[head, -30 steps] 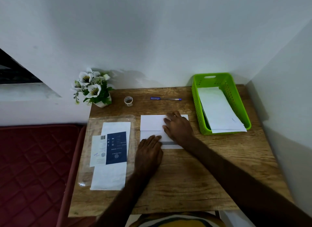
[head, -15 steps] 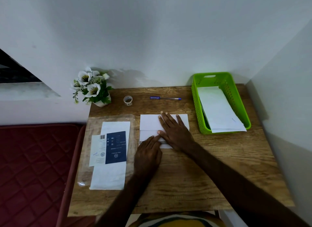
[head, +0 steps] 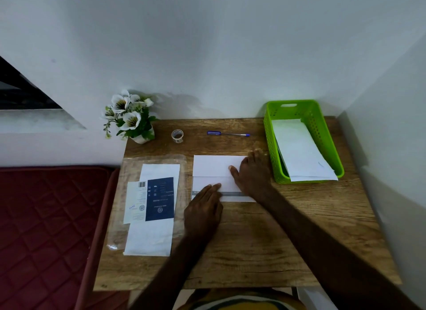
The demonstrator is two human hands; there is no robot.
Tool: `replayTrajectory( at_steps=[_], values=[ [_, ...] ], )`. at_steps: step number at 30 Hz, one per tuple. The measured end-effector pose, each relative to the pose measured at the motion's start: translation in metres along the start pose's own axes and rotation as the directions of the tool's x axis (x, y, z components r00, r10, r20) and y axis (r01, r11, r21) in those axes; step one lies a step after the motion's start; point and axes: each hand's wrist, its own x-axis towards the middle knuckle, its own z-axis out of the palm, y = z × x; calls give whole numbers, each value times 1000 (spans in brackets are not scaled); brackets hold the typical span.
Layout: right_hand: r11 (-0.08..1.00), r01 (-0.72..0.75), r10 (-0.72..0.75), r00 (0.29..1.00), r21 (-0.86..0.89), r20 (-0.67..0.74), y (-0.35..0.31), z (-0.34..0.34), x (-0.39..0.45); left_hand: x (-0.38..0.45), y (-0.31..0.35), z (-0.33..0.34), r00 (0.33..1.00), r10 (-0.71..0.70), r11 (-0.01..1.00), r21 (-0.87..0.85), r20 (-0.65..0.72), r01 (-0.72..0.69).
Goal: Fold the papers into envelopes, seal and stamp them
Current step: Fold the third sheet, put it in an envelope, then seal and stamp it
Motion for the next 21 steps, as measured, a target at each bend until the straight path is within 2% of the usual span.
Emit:
replayTrajectory(
  at_steps=[4,6,10,21],
  values=[
    [983,166,-160,984,80,-78,-3,-17,15,1,1,0,1000,-24,1000,-10,10,24],
    [972,206,-202,978,114,-47,-5,-18,21,0,1,0,1000,-20,1000,-8,5,21],
    [970,186,-194,980,156,37,-7,-21,35,1,0,0,1000,-14,1000,-3,-4,14],
    [957,212,-240,962,198,130,-7,-36,52,1,4,0,1000,-8,999,32,-14,8]
  ],
)
